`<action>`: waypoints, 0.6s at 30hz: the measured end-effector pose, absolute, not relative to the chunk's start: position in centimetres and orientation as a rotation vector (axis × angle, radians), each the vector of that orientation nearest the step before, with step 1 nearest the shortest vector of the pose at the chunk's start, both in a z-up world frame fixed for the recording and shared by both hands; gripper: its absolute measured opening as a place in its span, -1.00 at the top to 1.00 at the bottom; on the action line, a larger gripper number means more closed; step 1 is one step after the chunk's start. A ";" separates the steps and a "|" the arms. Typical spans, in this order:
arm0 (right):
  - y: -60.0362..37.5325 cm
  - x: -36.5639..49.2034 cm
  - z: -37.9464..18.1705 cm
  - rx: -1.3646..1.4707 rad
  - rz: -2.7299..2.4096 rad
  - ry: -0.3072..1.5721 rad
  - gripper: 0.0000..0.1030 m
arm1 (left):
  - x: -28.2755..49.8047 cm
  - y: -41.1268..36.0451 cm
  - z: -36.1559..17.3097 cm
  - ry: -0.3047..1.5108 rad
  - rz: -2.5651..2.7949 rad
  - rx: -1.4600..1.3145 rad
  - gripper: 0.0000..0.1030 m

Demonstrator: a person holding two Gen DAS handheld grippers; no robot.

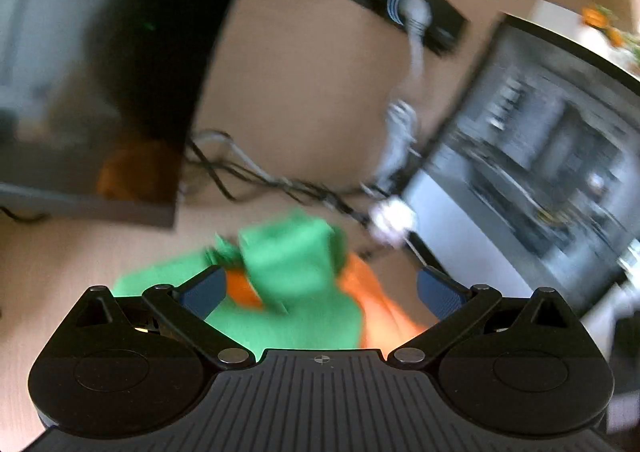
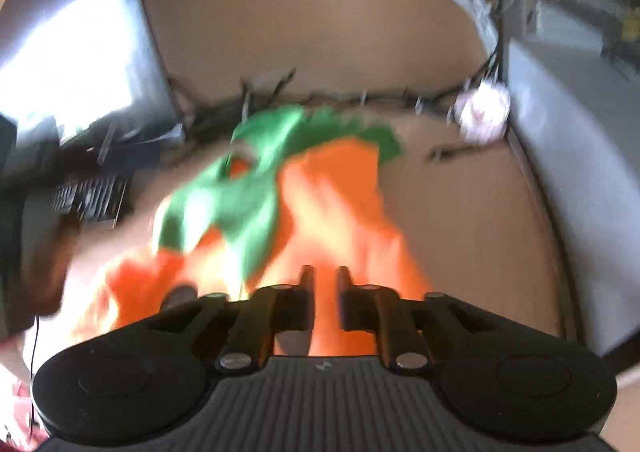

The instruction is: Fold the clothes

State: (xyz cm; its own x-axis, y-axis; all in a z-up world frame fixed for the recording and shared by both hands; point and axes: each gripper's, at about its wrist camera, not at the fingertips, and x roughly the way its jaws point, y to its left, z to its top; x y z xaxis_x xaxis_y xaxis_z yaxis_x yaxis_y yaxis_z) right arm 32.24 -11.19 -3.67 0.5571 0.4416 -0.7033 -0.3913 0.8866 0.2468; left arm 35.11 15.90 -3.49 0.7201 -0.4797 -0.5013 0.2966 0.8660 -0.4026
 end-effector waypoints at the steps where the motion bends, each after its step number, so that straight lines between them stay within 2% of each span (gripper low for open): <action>1: -10.9 31.8 -4.6 0.046 0.494 0.852 0.38 | 35.8 15.6 -3.6 0.632 -0.404 -0.303 -1.00; 3: -10.1 30.9 -6.4 -0.001 0.497 0.849 0.34 | 37.2 15.0 -4.0 0.637 -0.346 -0.296 -0.98; 7: -8.9 29.5 -8.2 -0.089 0.511 0.784 -0.39 | 38.8 14.3 -5.0 0.657 -0.300 -0.291 -0.93; 10: -8.4 28.7 -8.7 -0.118 0.524 0.737 -0.62 | 39.9 13.7 -5.7 0.678 -0.315 -0.287 -0.69; 14: -8.2 28.8 -9.1 -0.112 0.542 0.734 -1.00 | 40.5 13.6 -6.4 0.700 -0.330 -0.312 -0.66; 18: -7.9 28.8 -9.3 -0.113 0.543 0.732 -1.00 | 41.3 12.8 -7.0 0.692 -0.325 -0.262 -0.69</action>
